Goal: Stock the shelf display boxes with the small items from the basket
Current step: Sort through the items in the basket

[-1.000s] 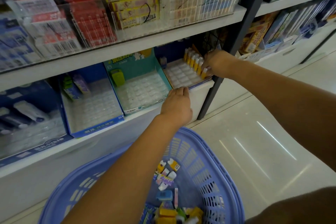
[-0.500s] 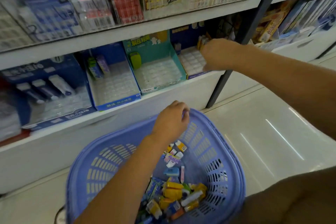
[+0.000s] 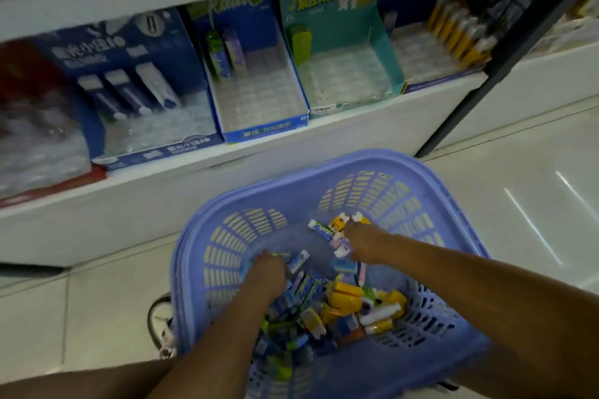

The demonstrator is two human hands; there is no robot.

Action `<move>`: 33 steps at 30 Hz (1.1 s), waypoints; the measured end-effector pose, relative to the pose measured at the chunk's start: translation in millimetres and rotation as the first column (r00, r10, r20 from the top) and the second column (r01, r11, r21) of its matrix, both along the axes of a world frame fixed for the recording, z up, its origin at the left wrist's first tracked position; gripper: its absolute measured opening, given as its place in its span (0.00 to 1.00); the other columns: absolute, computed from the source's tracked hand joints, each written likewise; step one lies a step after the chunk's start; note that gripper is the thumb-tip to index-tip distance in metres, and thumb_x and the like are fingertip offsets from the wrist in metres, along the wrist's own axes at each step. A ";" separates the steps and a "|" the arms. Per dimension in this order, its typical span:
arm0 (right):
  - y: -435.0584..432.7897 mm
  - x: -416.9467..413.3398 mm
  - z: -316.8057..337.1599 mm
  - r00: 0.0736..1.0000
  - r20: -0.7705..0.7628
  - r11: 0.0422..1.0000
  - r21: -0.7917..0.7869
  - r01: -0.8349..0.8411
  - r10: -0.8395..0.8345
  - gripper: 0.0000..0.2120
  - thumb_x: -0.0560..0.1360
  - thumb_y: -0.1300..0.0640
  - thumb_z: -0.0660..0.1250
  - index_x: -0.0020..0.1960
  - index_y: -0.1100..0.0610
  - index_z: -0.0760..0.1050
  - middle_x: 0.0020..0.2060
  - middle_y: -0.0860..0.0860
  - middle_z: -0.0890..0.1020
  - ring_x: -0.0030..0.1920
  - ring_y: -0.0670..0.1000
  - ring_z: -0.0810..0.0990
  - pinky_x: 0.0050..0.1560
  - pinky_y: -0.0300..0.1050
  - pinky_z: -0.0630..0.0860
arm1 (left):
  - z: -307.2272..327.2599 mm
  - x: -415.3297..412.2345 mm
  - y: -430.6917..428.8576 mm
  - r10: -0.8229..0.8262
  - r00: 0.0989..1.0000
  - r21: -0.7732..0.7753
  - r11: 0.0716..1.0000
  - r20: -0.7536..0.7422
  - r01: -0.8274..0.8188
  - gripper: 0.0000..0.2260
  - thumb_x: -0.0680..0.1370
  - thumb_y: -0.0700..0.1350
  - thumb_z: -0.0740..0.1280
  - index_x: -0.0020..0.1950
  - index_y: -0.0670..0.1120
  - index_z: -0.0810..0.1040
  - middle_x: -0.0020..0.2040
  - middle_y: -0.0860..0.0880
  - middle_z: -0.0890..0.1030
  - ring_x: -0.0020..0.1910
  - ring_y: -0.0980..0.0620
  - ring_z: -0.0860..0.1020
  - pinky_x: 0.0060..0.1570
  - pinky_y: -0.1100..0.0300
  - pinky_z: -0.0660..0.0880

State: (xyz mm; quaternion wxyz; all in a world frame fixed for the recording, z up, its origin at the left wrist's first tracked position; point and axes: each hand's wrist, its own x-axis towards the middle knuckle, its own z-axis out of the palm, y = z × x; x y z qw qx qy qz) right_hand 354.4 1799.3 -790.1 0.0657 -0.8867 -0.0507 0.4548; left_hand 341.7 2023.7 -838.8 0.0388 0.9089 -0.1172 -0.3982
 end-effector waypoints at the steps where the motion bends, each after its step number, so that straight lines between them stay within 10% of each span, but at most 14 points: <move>1: 0.2 -0.5 -10.4 0.998 0.017 0.999 -0.006 0.054 -0.054 0.28 0.78 0.55 0.63 0.71 0.66 0.58 0.62 0.61 0.74 0.57 0.60 0.77 0.49 0.49 0.75 | 0.1 2.4 -3.5 0.028 0.998 0.001 1.000 0.059 -0.028 0.16 0.81 0.44 0.58 0.67 0.42 0.73 0.66 0.41 0.73 0.62 0.42 0.73 0.62 0.49 0.71; 6: 11.9 -7.7 -45.3 0.975 0.127 0.976 -0.103 0.194 -0.181 0.34 0.80 0.58 0.60 0.75 0.68 0.43 0.69 0.60 0.69 0.65 0.59 0.73 0.55 0.50 0.75 | -5.3 10.1 -15.9 0.057 0.981 -0.033 0.998 0.186 -0.052 0.14 0.80 0.46 0.60 0.62 0.41 0.76 0.62 0.42 0.76 0.58 0.43 0.75 0.57 0.49 0.73; 9: 13.1 -3.8 -47.5 0.975 0.081 0.977 -0.033 0.211 -0.208 0.22 0.79 0.61 0.60 0.71 0.63 0.61 0.55 0.58 0.76 0.57 0.57 0.76 0.52 0.50 0.74 | -14.2 10.7 -21.0 0.047 0.988 -0.077 0.996 0.146 -0.036 0.14 0.79 0.50 0.62 0.54 0.40 0.78 0.53 0.40 0.80 0.51 0.43 0.78 0.51 0.50 0.75; 11: 11.2 1.0 -38.9 0.947 0.031 0.941 0.131 0.312 -0.319 0.03 0.77 0.61 0.63 0.45 0.56 0.74 0.36 0.51 0.73 0.42 0.50 0.76 0.45 0.46 0.71 | -20.0 9.6 -22.7 0.070 0.991 -0.126 0.990 0.112 -0.056 0.14 0.79 0.51 0.62 0.49 0.41 0.79 0.48 0.40 0.81 0.47 0.43 0.79 0.50 0.50 0.76; 13: 7.9 7.0 -25.6 0.865 -0.079 0.813 0.308 0.494 -0.496 0.15 0.78 0.60 0.63 0.33 0.54 0.68 0.31 0.48 0.72 0.34 0.44 0.73 0.39 0.38 0.71 | -21.3 8.1 -22.9 0.099 0.990 -0.150 0.985 0.100 -0.083 0.16 0.79 0.53 0.62 0.49 0.41 0.80 0.48 0.41 0.81 0.48 0.44 0.79 0.51 0.50 0.76; 16: 1.9 14.0 3.0 0.670 -0.447 0.493 0.456 0.741 -0.593 0.10 0.79 0.61 0.60 0.41 0.63 0.74 0.40 0.57 0.81 0.36 0.49 0.79 0.42 0.40 0.77 | -19.1 6.5 -23.0 0.213 0.974 -0.205 0.959 0.076 -0.194 0.15 0.78 0.52 0.64 0.50 0.41 0.79 0.49 0.40 0.79 0.48 0.43 0.78 0.49 0.51 0.76; 19: -4.7 24.4 36.4 0.651 -0.618 0.381 0.528 0.759 -0.440 0.08 0.80 0.61 0.60 0.51 0.65 0.75 0.45 0.58 0.83 0.38 0.50 0.80 0.43 0.41 0.78 | 1.1 15.1 -29.7 0.439 0.890 -0.334 0.826 -0.122 -0.453 0.09 0.78 0.47 0.66 0.41 0.43 0.76 0.38 0.43 0.77 0.38 0.46 0.76 0.42 0.52 0.73; 24: -15.0 36.9 92.3 0.698 -0.661 0.329 0.618 0.714 -0.274 0.10 0.78 0.58 0.62 0.56 0.62 0.75 0.35 0.53 0.80 0.34 0.49 0.76 0.36 0.38 0.77 | 69.8 37.4 -39.4 0.341 0.734 -0.417 0.650 -0.587 -0.635 0.07 0.77 0.41 0.68 0.41 0.40 0.75 0.34 0.45 0.76 0.34 0.53 0.78 0.40 0.59 0.80; 28: -16.8 42.8 137.9 0.736 -0.579 0.227 0.710 0.667 -0.352 0.13 0.75 0.49 0.62 0.51 0.58 0.76 0.29 0.48 0.75 0.29 0.44 0.71 0.30 0.34 0.70 | 142.7 45.0 -37.6 0.271 0.724 -0.533 0.524 -0.635 -0.664 0.04 0.78 0.42 0.67 0.46 0.41 0.75 0.40 0.45 0.80 0.36 0.54 0.81 0.39 0.64 0.79; 33: -7.0 53.8 184.8 0.685 -0.553 -0.097 0.806 0.583 -0.475 0.12 0.74 0.54 0.63 0.51 0.58 0.81 0.37 0.54 0.79 0.35 0.48 0.73 0.32 0.34 0.73 | 205.5 48.2 -20.5 0.330 0.634 -0.642 0.101 -0.699 -0.760 0.05 0.79 0.38 0.63 0.43 0.41 0.74 0.32 0.47 0.82 0.28 0.54 0.80 0.32 0.62 0.79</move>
